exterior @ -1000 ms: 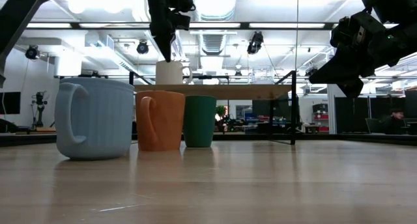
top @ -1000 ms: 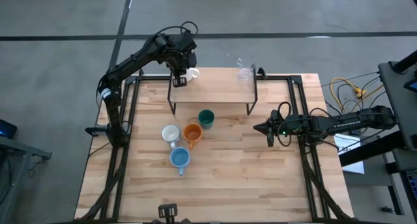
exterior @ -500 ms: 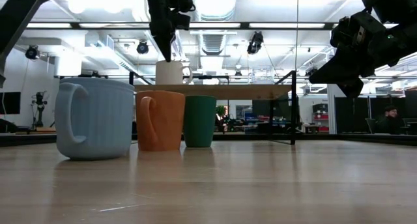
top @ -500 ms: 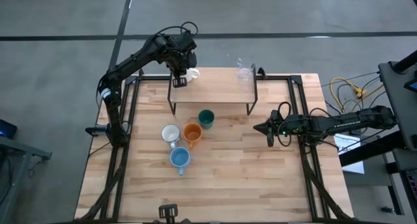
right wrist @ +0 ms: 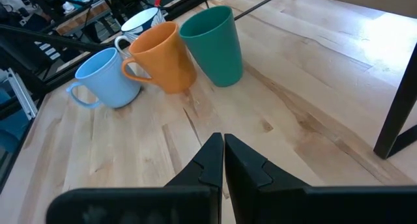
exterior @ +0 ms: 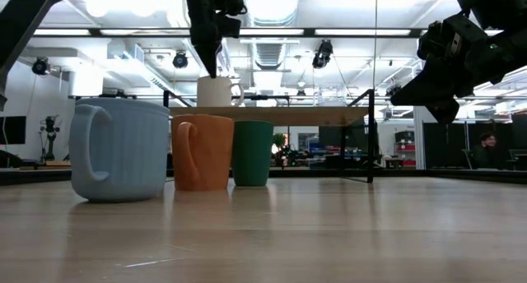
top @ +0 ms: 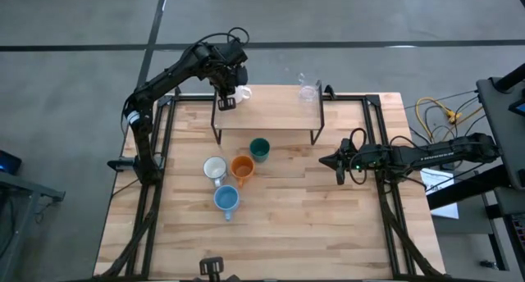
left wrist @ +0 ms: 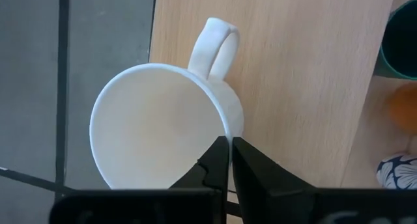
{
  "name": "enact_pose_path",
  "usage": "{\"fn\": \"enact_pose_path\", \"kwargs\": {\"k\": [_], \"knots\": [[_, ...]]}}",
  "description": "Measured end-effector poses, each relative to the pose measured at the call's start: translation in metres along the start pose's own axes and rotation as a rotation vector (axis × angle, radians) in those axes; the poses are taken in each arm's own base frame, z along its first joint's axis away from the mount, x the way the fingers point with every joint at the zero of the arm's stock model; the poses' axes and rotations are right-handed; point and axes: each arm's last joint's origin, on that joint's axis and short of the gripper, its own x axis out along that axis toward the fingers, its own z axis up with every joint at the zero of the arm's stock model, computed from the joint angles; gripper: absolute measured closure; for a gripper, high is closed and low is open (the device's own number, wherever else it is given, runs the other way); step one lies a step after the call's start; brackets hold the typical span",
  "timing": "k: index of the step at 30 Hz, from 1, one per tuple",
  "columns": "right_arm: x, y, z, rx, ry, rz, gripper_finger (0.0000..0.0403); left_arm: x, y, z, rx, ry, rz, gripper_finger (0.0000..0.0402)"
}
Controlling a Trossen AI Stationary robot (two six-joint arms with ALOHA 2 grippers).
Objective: Stack small to large cups/mugs on shelf
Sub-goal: Put the white mug on the shelf
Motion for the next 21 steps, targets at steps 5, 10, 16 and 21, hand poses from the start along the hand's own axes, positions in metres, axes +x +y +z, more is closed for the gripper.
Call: {"fn": "enact_pose_path", "kwargs": {"k": [5,10,16,21], "knots": [[0.0000,0.0000,0.0000,0.000,0.000,0.001,0.0394,0.0000,-0.0006,0.0003,-0.006,-0.009,-0.018,0.0401],[0.0000,0.0001,0.0000,0.001,0.002,0.004,0.0394,0.0000,-0.0007,0.0004,-0.007,-0.013,-0.024,0.0401],[0.0000,0.0002,-0.0001,0.001,0.003,0.006,0.0394,0.0000,-0.0010,0.0005,-0.008,-0.018,-0.034,0.0400],[0.0000,0.0002,-0.0001,0.000,0.003,0.006,0.0394,0.0000,-0.0014,0.0007,-0.015,-0.022,-0.044,0.0370]]}}
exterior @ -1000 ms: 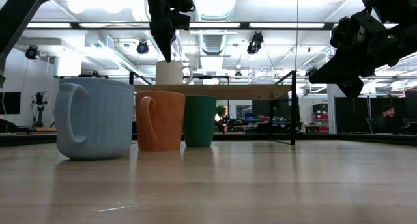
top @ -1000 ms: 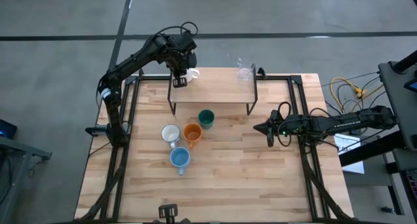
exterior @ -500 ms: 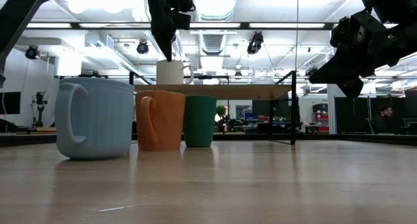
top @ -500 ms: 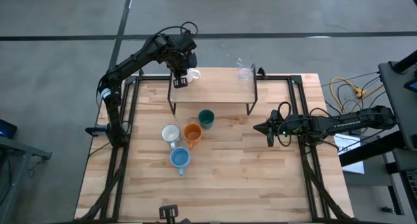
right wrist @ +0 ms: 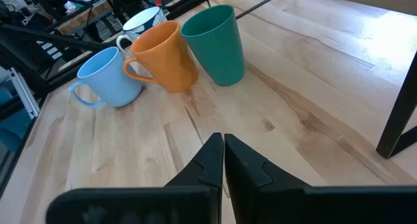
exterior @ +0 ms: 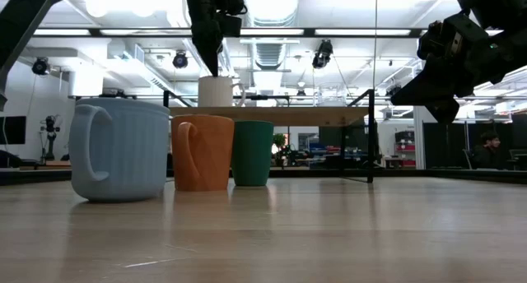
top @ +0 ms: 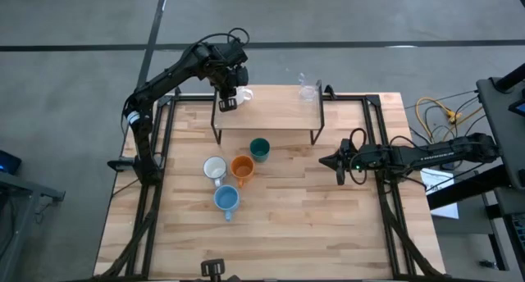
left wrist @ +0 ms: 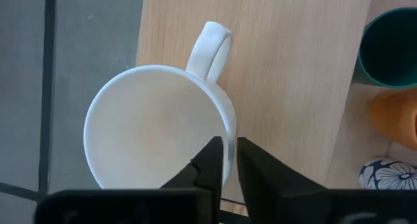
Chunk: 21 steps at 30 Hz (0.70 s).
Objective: Stack small to large cups/mugs on shelf
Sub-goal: Put the white mug on the shelf
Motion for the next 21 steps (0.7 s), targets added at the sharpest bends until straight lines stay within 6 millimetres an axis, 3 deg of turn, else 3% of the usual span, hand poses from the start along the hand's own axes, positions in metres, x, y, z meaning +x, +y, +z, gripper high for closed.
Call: {"fn": "enact_pose_path", "kwargs": {"k": [7,21], "knots": [[0.0000,0.0000,0.0000,0.000,0.000,0.000,0.0394,0.0000,0.0001,-0.0003,-0.017,0.004,0.002,0.0327],[0.0000,0.0000,0.0000,0.000,0.001,0.002,0.0394,0.0068,-0.0008,-0.0028,-0.006,0.047,0.013,0.0324]]}}
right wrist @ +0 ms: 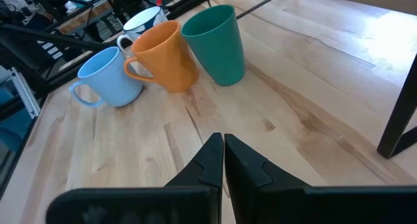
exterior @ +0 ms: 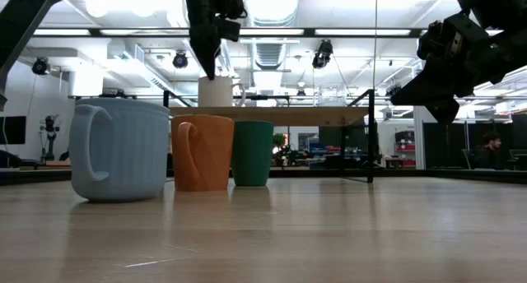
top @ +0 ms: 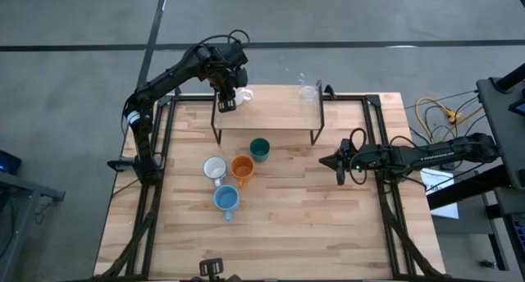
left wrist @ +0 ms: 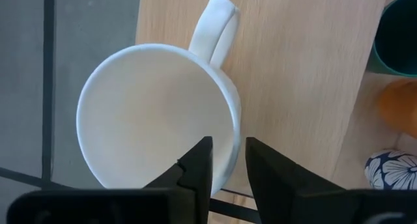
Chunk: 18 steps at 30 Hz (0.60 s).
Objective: Stack small to large cups/mugs on shelf
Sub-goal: Put the white mug on the shelf
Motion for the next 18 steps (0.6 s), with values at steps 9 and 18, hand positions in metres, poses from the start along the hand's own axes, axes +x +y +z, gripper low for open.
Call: {"fn": "enact_pose_path", "kwargs": {"k": [9,18], "knots": [[0.0000,0.0000,0.0000,0.001,0.001,0.001,0.0394,0.0003,0.0011,-0.0004,0.001,0.011,0.025,0.0324],[0.0000,0.0001,0.0000,0.004,0.000,0.002,0.0394,0.0004,0.0034,-0.0009,0.012,0.016,0.046,0.0324]]}}
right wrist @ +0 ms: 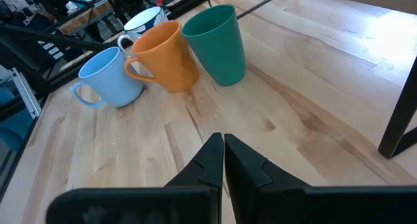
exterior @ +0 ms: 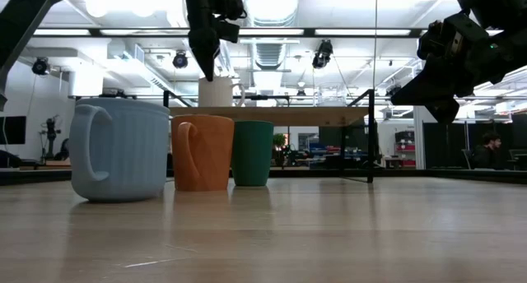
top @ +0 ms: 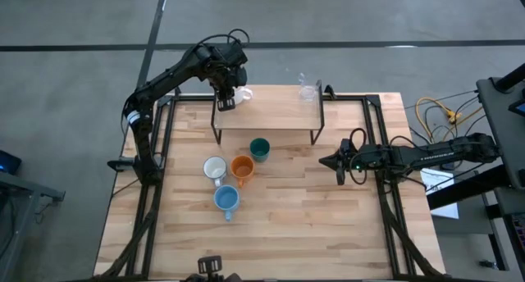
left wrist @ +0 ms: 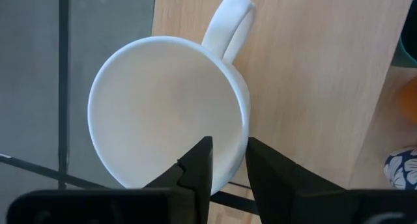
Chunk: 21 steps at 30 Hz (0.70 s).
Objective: Stack small to large cups/mugs on shelf
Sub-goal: Put the white mug on the shelf, then adjust the mugs on the table
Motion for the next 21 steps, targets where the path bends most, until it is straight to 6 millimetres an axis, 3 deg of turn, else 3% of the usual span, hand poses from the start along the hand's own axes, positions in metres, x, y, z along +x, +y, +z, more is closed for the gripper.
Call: {"fn": "enact_pose_path", "kwargs": {"k": [13,21], "knots": [[0.000,0.000,0.000,0.000,0.001,0.000,0.0394,-0.002,0.000,-0.001,-0.002,0.000,-0.006,0.0324],[0.000,0.000,0.000,0.000,0.001,-0.001,0.0394,-0.020,-0.004,-0.006,-0.019,-0.047,0.009,0.0324]]}}
